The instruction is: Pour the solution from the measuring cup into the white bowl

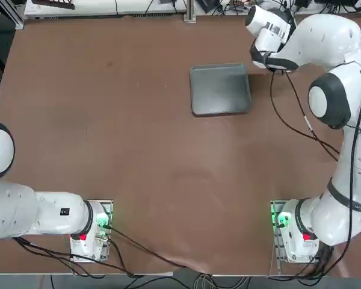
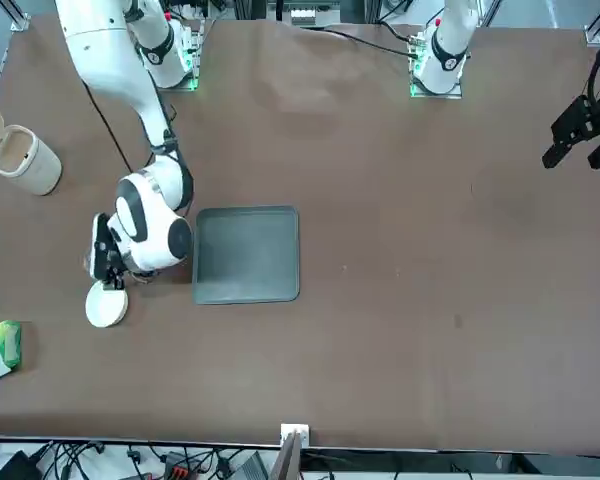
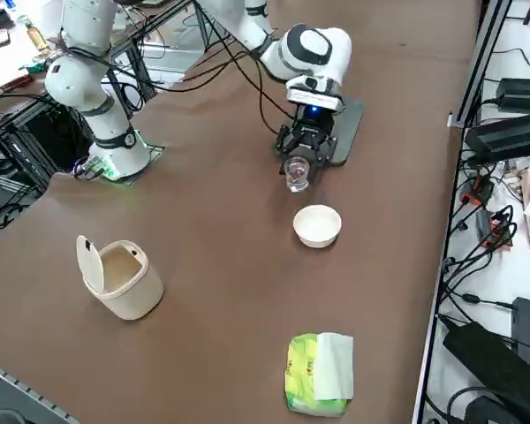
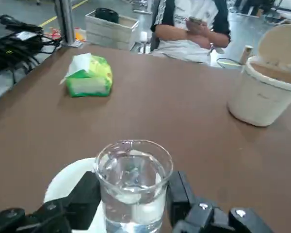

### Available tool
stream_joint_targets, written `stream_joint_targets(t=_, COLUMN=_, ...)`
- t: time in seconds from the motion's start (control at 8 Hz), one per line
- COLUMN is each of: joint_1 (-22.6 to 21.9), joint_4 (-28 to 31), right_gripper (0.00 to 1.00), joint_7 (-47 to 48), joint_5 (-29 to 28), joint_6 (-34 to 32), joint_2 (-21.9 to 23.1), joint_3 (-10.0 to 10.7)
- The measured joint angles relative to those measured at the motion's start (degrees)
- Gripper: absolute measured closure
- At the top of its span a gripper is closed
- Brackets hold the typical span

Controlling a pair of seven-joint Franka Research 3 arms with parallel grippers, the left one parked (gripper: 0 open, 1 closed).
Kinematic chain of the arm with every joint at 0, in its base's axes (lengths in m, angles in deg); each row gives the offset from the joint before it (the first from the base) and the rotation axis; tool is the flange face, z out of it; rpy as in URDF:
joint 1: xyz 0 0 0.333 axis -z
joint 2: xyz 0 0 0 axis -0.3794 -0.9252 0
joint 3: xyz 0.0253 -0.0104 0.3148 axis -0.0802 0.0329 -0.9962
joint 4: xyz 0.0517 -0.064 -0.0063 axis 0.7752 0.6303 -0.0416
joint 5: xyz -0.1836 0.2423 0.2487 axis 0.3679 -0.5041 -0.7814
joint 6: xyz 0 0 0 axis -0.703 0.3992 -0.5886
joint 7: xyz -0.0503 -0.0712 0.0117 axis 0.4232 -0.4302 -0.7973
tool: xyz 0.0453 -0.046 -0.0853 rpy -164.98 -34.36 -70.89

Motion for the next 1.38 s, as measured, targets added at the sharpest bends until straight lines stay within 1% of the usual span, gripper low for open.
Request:
stream_joint_targets(t=0.25, joint_1=2.1, joint_4=-1.5, right_gripper=0.26, joint_7=-4.7, joint_5=-0.8, joint_6=4.8, joint_2=-0.4, joint_3=0.0)
stream_joint_targets(t=0.38, joint_1=3.2, joint_4=-1.5, right_gripper=0.26, joint_7=-7.4, joint_5=-3.6, joint_6=7.6, joint_2=-0.5, joint_3=0.0)
stream_joint_targets(t=0.62, joint_1=4.5, joint_4=-2.1, right_gripper=0.26, joint_7=-13.2, joint_5=-11.1, joint_6=11.2, joint_2=-0.6, joint_3=0.1)
stream_joint_targets(t=1.0, joint_1=6.8, joint_4=-4.2, right_gripper=0.26, joint_7=-22.3, joint_5=-20.9, joint_6=13.7, joint_2=-0.5, joint_3=0.1)
stream_joint_targets(t=1.38, joint_1=9.7, joint_4=-4.4, right_gripper=0.26, joint_7=-29.2, joint_5=-29.0, joint_6=16.5, joint_2=-0.5, joint_3=0.1)
